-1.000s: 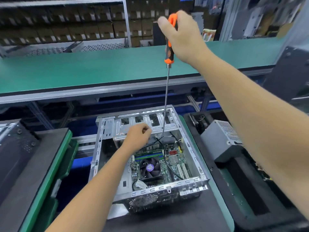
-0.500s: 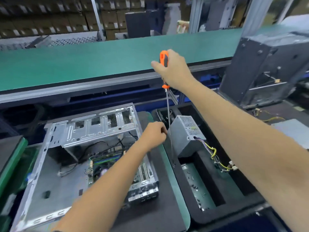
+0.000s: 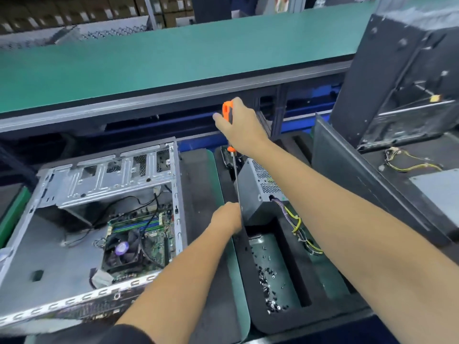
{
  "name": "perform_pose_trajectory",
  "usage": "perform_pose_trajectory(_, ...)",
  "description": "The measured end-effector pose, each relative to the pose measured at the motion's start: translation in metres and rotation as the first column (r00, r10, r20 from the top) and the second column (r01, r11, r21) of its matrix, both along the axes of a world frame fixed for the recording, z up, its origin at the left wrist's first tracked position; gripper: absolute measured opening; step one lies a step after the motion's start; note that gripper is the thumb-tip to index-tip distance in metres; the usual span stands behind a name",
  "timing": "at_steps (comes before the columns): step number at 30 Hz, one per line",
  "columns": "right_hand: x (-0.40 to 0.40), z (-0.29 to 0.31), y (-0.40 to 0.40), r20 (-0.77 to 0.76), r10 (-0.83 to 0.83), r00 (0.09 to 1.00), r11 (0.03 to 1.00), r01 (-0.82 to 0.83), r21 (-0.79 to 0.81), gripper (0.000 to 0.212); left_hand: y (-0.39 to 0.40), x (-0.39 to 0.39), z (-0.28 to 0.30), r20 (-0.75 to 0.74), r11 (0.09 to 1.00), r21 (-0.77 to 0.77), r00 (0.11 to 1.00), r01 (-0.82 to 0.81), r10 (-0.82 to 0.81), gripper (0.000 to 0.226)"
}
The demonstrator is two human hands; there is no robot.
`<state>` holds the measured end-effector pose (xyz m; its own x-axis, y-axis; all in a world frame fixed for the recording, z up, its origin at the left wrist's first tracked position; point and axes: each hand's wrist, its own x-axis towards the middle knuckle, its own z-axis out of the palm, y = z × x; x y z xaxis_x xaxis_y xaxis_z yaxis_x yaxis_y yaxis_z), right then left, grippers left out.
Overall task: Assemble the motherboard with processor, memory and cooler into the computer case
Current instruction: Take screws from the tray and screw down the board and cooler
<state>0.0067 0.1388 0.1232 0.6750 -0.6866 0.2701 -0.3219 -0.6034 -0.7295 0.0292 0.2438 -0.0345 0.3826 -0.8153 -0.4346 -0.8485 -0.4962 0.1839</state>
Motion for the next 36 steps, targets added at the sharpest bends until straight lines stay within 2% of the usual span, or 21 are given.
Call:
perform_pose_trajectory(8,-0.002,-0.013,-0.009,-0.011,0.039,0.999,0.999,-0.039,0.027,0.029,-0.002,-0.016,-0.023,-0.001,0.997,-0.010,0.997,-0.081,0.081,0.012)
perform_pose_trajectory(12,0.000,-0.016,-0.013,-0.016,0.049,0.999,0.997,-0.048,0.055,0.029,-0.005,-0.014,-0.020,-0.062,0.992,-0.005,0.990,-0.126,0.125,0.023)
perform_pose_trajectory(14,0.001,-0.018,-0.014,-0.027,0.052,0.998,0.997,-0.051,0.058,0.029,-0.005,-0.014,-0.018,-0.092,0.992,0.019,0.987,-0.129,0.130,0.030)
perform_pose_trajectory(17,0.002,-0.020,-0.015,-0.032,0.055,0.998,0.997,-0.053,0.065,0.030,-0.004,-0.014,-0.018,-0.071,0.994,0.025,0.992,-0.105,0.106,0.017)
perform_pose_trajectory(25,0.006,-0.023,-0.015,-0.042,0.052,0.998,0.996,-0.049,0.068,0.029,-0.005,-0.013,-0.018,-0.036,0.997,0.036,0.997,-0.066,0.068,0.025)
perform_pose_trajectory(31,0.005,-0.024,-0.013,-0.044,0.058,0.997,0.996,-0.055,0.068,0.029,-0.007,-0.015,-0.015,-0.091,0.992,0.074,0.990,-0.101,0.107,0.016)
perform_pose_trajectory(36,0.005,-0.024,-0.011,-0.048,0.055,0.997,0.996,-0.051,0.072,0.035,-0.009,-0.012,-0.013,-0.089,0.983,0.116,0.985,-0.139,0.150,0.027)
